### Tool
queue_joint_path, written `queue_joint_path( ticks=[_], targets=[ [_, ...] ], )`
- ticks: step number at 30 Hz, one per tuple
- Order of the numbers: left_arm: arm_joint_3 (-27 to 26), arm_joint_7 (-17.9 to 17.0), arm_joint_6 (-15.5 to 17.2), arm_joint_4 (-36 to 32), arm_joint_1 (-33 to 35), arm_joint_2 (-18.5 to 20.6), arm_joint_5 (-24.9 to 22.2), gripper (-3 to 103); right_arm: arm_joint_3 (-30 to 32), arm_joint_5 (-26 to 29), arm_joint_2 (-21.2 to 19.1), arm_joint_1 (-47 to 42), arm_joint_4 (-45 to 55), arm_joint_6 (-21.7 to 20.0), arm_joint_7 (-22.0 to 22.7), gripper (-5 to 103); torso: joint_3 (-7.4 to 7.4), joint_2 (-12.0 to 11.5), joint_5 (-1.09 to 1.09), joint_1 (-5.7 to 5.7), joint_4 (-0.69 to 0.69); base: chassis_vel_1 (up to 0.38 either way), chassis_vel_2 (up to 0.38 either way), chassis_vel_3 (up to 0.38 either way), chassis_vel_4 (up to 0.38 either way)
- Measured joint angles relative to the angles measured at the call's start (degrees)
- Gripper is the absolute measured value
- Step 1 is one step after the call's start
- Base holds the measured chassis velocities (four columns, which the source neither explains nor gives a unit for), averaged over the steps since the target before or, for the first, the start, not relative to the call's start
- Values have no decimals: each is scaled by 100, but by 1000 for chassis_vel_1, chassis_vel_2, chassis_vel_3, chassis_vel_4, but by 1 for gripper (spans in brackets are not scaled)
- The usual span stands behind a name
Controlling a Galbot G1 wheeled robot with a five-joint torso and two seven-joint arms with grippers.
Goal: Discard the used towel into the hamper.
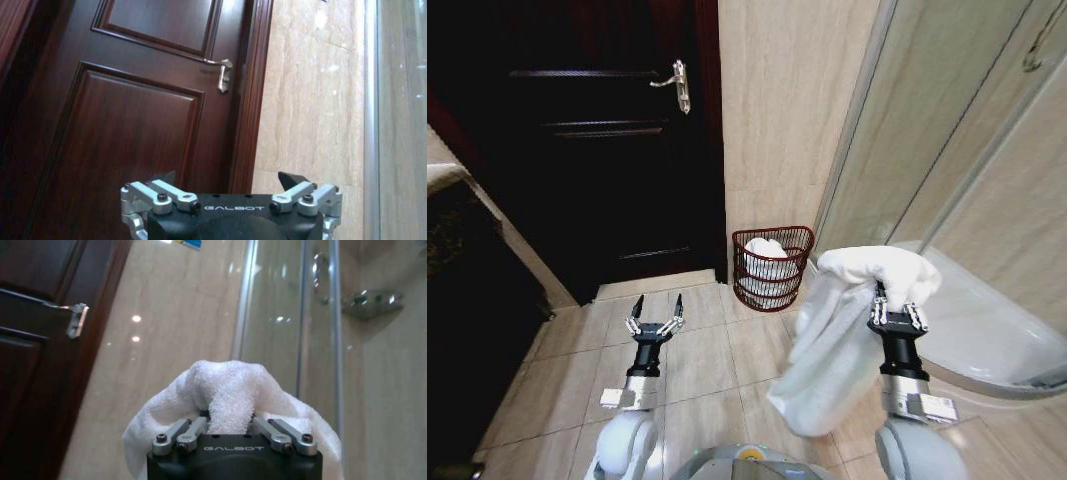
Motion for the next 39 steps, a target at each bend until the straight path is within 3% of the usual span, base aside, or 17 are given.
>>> queue_joint_path(
  ticks=[4,19,30,39],
  targets=[
    [39,-1,11,-67,55,-17,48,100,64,112,27,-14,-74,192,-116,21,0,0,0,0,1,0,0,0,0],
    [77,-1,43,-93,55,-42,120,100,41,112,40,-37,-45,231,-124,21,-1,0,0,0,1,-76,83,75,-77],
    [92,7,106,-57,128,-46,109,100,-5,125,5,-4,-21,123,-192,21,2,-1,1,3,1,-185,192,185,-187],
    [34,5,131,-32,167,-51,114,100,-9,173,-79,71,119,-52,-115,21,-1,0,0,-1,0,9,14,14,3]
  ],
)
